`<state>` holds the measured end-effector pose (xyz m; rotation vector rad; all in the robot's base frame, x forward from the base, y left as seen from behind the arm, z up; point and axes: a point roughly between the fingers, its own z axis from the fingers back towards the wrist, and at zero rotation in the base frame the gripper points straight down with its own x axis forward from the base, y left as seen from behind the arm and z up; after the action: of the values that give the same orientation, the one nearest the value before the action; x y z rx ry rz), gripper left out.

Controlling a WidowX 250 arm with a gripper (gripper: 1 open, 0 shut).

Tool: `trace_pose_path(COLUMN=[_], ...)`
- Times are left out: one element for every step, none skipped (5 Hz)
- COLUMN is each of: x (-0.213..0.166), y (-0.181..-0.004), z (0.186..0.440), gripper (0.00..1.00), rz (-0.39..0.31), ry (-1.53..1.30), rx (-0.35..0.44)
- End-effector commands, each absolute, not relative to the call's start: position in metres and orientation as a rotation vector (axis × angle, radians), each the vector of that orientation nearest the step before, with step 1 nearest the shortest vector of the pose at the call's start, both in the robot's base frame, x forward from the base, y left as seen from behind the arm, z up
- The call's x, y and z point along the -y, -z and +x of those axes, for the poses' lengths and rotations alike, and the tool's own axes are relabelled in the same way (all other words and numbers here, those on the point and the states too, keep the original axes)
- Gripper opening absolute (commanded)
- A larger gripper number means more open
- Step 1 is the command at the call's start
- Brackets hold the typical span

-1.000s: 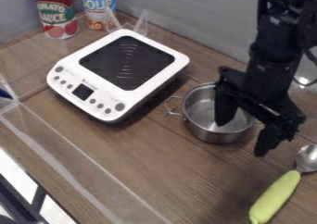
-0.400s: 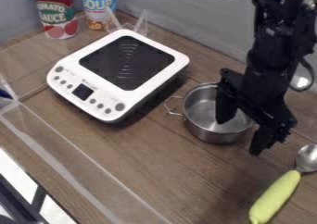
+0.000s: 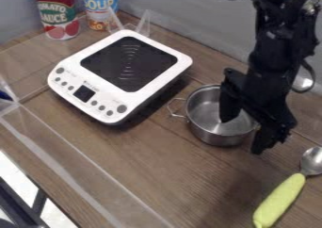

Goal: Put silver pot on the white and black stove top

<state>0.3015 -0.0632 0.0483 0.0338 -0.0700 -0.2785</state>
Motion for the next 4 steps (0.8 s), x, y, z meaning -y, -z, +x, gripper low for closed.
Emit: trace_pose_path(x=[0.058, 0.058, 0.058, 0.058], y=[-0.064, -0.069, -0.075, -0.080], z=[0.315, 0.316, 0.316, 0.315], gripper=[1.00, 1.00, 1.00, 1.00], rz=[0.039, 0.037, 0.036, 0.037], ry=[0.278, 0.286, 0.295, 0.305], rx=[0.141, 0.158, 0.175, 0.191])
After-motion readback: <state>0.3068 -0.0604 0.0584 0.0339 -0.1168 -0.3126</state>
